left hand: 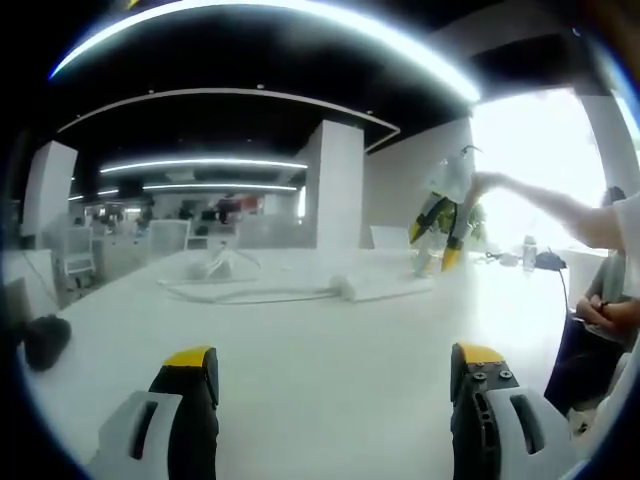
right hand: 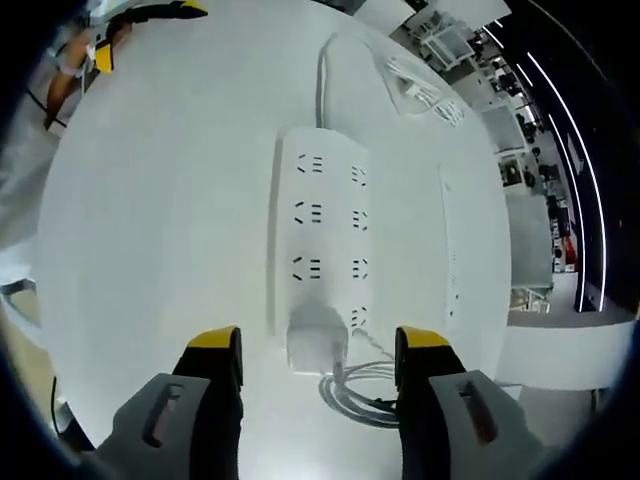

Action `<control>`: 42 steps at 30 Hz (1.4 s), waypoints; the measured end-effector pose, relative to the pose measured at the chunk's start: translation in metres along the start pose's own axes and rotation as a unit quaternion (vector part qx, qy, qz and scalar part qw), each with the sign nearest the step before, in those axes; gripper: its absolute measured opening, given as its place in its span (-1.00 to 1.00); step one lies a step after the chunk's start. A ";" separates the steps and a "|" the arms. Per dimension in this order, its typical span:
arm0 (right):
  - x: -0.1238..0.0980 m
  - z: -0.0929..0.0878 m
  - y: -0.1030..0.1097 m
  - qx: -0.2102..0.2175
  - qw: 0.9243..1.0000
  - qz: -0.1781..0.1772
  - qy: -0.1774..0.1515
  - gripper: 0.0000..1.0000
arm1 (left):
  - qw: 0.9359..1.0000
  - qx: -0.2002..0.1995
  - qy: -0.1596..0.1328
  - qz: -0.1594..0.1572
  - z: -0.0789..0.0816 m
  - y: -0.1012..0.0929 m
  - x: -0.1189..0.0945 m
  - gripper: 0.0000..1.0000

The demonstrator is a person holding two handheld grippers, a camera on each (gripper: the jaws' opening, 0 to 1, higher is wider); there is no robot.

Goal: Straighten the power strip on the desk, plug the charger into it

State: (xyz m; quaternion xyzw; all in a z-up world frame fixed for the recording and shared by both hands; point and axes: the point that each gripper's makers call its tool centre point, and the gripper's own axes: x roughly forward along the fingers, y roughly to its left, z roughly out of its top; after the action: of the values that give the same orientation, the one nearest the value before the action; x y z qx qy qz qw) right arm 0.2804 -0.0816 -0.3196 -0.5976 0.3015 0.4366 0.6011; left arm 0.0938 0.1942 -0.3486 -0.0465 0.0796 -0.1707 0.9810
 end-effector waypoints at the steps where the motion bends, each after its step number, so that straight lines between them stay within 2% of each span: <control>1: 0.001 0.000 0.001 -0.001 1.000 0.001 0.001 0.19 | 1.000 0.000 0.000 0.000 0.000 0.000 0.000 0.99; 8: 0.004 -0.001 0.001 -0.003 1.000 -0.001 0.001 0.09 | 1.000 0.000 0.000 0.000 0.000 0.001 0.000 0.99; 12: 0.004 -0.005 -0.005 -0.014 1.000 -0.016 0.012 -0.36 | 1.000 -0.002 0.000 0.002 0.000 0.003 -0.001 0.99; 21: 0.006 -0.002 0.002 -0.015 1.000 0.006 0.002 -0.52 | 1.000 -0.001 -0.001 -0.001 0.001 0.001 0.001 0.99; 27: 0.007 -0.001 0.001 -0.013 1.000 0.004 0.006 -0.53 | 1.000 0.000 0.001 -0.004 0.000 -0.001 0.003 0.99; 42: 0.010 0.000 -0.002 0.000 1.000 0.023 0.018 -0.57 | 1.000 0.006 0.000 -0.007 0.004 -0.004 0.009 0.99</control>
State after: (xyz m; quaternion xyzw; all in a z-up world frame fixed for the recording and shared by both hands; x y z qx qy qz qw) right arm 0.2862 -0.0798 -0.3275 -0.5985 0.3260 0.4396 0.5850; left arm 0.1010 0.1873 -0.3455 -0.0416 0.0786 -0.1778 0.9800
